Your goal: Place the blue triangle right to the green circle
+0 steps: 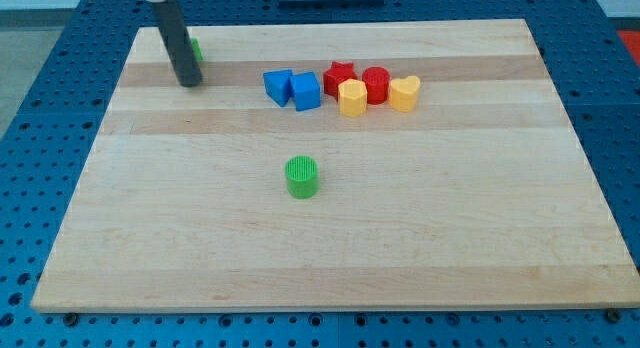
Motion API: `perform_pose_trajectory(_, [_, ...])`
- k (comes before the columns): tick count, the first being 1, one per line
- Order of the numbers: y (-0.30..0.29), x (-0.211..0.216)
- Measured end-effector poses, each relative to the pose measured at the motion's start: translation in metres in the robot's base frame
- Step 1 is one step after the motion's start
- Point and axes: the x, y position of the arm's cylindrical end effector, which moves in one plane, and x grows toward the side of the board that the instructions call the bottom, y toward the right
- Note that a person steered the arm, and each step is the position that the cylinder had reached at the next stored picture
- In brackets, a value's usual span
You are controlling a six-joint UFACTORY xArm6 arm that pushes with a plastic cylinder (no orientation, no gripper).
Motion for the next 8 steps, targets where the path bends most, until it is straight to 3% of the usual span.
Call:
perform_pose_trajectory(2, [0.012,0.025])
perform_pose_trajectory(5, [0.013,0.028])
perform_pose_trajectory(6, [0.049,0.027])
perform_pose_trajectory(8, [0.062,-0.017])
